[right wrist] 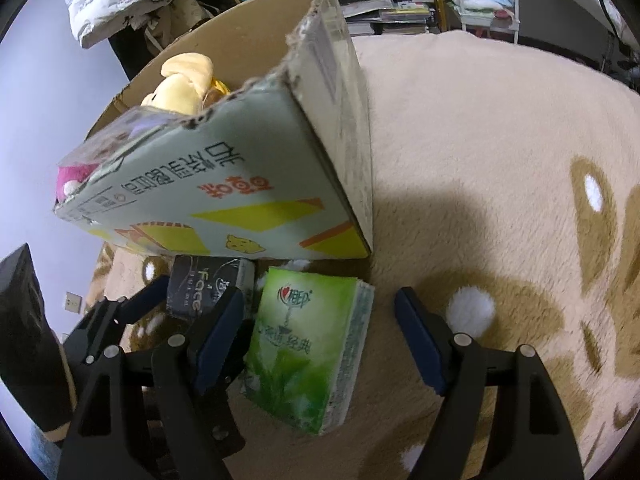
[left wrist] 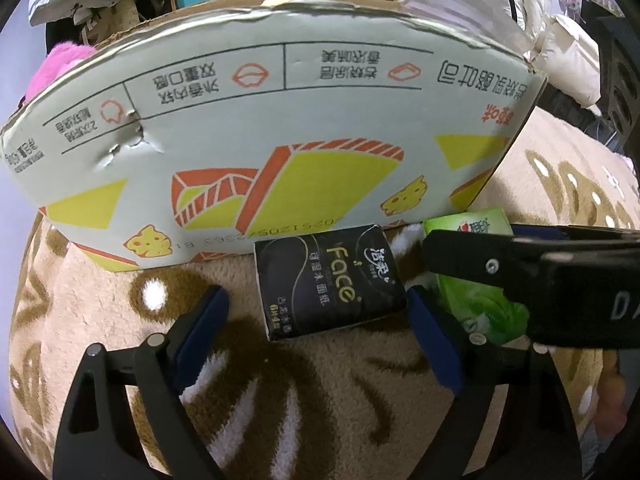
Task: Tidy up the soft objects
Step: 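Grasp the black Face tissue packet with the left tool while the right tool grasps the green tissue packet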
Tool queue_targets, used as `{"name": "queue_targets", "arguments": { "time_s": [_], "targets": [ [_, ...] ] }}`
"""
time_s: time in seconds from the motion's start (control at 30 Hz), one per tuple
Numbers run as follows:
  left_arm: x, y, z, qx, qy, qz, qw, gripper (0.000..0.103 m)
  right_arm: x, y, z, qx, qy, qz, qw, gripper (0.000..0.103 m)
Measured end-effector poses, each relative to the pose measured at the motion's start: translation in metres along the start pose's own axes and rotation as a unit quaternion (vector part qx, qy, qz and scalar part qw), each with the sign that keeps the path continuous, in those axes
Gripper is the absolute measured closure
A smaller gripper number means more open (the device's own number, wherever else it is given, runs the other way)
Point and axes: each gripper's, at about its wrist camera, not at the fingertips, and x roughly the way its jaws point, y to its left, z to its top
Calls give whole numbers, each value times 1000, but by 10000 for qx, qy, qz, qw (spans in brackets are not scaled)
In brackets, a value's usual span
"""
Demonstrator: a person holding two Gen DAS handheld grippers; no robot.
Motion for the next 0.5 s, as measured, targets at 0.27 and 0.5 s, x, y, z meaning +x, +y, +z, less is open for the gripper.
{"name": "queue_targets", "arguments": {
  "time_s": [0.27, 0.5],
  "targets": [
    [2, -4, -4, 10, 6, 122, 9999, 27, 6, 2, -1, -55, 53, -161, 9998, 26],
    [2, -4, -5, 105, 82, 208, 9997, 36, 12, -2, 3, 218, 131, -34, 9997, 26]
  ]
}}
